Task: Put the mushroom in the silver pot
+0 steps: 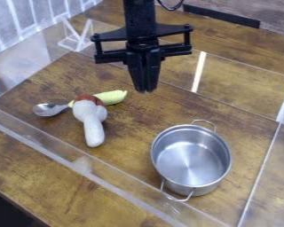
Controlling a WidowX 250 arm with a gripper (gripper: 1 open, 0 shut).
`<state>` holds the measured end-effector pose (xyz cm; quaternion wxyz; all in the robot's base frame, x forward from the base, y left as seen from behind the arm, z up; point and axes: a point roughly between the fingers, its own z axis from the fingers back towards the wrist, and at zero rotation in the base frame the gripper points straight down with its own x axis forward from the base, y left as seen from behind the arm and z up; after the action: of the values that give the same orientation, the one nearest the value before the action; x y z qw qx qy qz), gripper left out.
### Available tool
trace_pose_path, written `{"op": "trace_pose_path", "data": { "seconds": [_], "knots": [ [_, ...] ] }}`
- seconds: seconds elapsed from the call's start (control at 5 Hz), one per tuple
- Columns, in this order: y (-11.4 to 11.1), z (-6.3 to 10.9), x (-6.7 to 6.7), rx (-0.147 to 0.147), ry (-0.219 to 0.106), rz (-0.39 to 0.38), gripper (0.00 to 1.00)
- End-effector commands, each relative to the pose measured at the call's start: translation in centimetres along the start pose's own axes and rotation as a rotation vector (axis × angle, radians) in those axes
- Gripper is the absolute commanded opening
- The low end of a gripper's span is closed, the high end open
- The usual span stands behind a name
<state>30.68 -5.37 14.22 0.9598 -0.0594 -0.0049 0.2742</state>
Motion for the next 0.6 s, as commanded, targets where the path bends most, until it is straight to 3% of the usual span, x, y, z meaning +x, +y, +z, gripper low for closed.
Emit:
{"op": "trace_pose_path", "data": {
  "seconds": [0.0, 0.2, 0.4],
  "knots": [
    [0.1, 0.4, -2.2, -0.007, -0.042, -0.075, 0.00],
    [-0.3, -0.9, -3.1, 0.005, -0.043, -0.145, 0.00],
    [-0.2, -1.9, -3.0, 0.020, -0.048, -0.247, 0.00]
  ]
}}
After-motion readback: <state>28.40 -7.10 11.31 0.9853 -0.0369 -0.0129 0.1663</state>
